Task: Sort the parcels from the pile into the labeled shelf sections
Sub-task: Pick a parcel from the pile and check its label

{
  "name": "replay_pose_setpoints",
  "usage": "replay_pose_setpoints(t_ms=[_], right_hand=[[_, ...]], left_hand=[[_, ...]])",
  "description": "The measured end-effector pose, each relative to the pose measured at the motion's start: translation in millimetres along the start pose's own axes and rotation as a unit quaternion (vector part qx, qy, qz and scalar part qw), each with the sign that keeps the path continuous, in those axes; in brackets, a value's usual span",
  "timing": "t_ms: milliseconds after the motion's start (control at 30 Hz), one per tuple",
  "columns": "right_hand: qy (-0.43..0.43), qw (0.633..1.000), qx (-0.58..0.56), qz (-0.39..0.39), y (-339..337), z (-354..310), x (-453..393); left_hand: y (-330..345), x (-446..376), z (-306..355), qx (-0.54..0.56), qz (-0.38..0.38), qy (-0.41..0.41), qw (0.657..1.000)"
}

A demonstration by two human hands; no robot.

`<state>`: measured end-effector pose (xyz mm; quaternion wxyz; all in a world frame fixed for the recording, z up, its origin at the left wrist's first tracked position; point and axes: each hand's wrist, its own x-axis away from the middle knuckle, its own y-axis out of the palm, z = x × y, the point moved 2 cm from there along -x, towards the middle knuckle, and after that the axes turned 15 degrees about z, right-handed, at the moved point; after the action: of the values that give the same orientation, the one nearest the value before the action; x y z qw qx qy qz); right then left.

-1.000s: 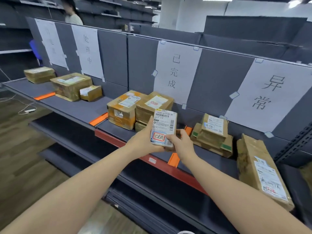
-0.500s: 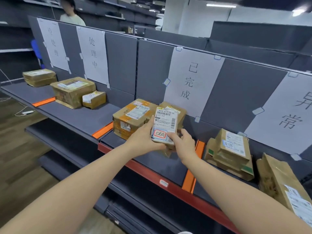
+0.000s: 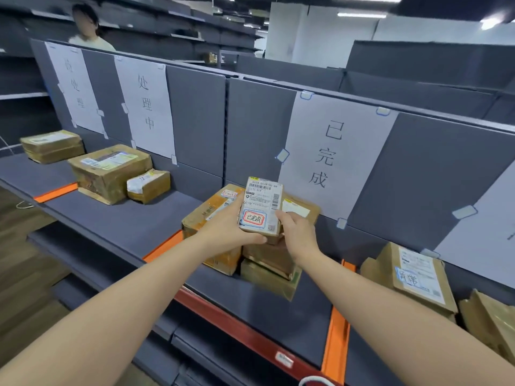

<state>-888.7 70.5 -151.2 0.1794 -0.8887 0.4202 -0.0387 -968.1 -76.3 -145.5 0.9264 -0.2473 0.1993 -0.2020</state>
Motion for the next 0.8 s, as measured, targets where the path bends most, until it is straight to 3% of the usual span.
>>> replay_pose_setpoints(t_ms=[267, 433, 567, 800], right_hand=[[-0.025, 0.994, 0.101, 0.044, 46.1, -15.6, -30.1], [-0.046, 0.98, 0.176, 0.087, 75.9, -27.8, -41.5], [-0.059, 0.96, 0.257, 0.094, 96.7, -29.5, -49.0], [-0.073, 0.919, 0.374, 0.101, 124.0, -22.9, -58.6]], left_hand=[[-26.1, -57.4, -38.0, -0.013, -0.032, 0.049, 0.998], [-36.6, -95.0, -65.5, -0.031, -0.109, 0.054, 0.992], [-37.8, -121.4, -91.6, -0.061, -0.15, 0.03, 0.986], [-29.0, -144.8, -115.6, -0.097, -0.192, 0.071, 0.974]])
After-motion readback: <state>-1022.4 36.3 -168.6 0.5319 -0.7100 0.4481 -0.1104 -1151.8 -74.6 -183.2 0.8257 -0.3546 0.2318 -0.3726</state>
